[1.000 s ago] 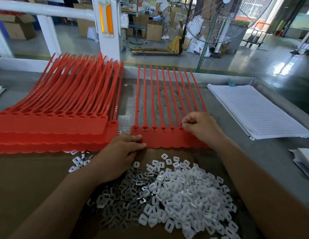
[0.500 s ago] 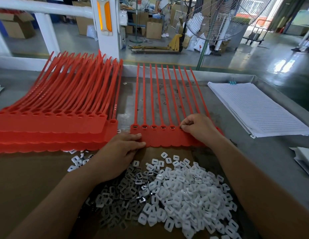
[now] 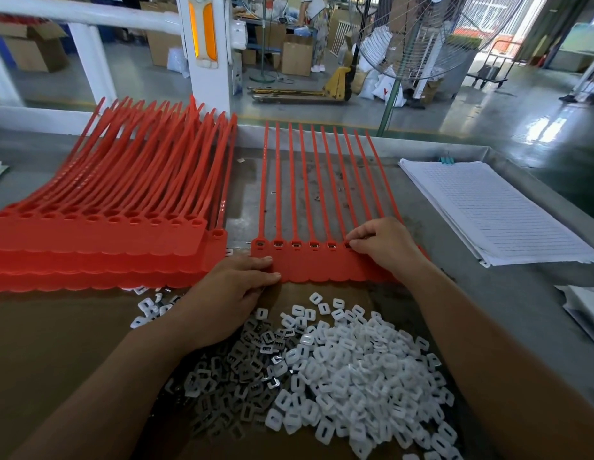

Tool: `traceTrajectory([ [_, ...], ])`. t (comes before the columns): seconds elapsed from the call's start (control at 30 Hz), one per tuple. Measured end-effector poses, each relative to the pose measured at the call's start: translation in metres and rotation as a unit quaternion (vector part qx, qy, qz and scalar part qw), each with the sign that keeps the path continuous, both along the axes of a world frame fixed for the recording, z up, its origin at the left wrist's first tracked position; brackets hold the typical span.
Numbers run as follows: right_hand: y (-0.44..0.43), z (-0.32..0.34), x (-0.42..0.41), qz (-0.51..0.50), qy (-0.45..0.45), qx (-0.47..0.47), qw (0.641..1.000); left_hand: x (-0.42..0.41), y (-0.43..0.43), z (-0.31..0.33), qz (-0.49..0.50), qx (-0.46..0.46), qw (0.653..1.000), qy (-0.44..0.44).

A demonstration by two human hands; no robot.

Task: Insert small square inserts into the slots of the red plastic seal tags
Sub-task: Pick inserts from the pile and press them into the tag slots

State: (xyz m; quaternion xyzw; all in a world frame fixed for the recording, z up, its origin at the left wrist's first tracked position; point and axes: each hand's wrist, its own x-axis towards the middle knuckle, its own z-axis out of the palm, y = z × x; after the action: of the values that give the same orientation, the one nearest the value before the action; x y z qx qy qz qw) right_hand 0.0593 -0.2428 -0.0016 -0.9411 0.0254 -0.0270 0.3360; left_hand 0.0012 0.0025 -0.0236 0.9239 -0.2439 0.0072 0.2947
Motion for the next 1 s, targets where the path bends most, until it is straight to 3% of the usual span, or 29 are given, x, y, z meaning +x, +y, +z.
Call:
traceTrajectory([
  [0.17, 0.007, 0.010, -0.012, 0.032, -0.029, -0.039, 0.998, 0.001, -0.001, 0.001, -0.001, -0.003, 1.000, -0.002],
  [0.3, 0.030, 0.026, -0.038, 0.145, -0.031, -0.039, 0.988, 0.001, 0.001, 0.000, -0.005, -0.002, 1.000, -0.007],
  [0.53, 0.078, 0.035, -0.085, 0.366, 0.000, -0.131, 0.921, 0.004, 0.002, -0.006, -0.013, -0.021, 0.999, -0.028],
  [0.7, 0.093, 0.025, -0.095, 0.380, 0.010, -0.192, 0.905, 0.008, 0.004, -0.012, -0.026, -0.017, 0.998, -0.046],
  [1.0, 0.090, 0.022, -0.097, 0.368, 0.016, -0.134, 0.920, 0.008, 0.003, -0.013, -0.027, -0.008, 0.998, -0.053],
])
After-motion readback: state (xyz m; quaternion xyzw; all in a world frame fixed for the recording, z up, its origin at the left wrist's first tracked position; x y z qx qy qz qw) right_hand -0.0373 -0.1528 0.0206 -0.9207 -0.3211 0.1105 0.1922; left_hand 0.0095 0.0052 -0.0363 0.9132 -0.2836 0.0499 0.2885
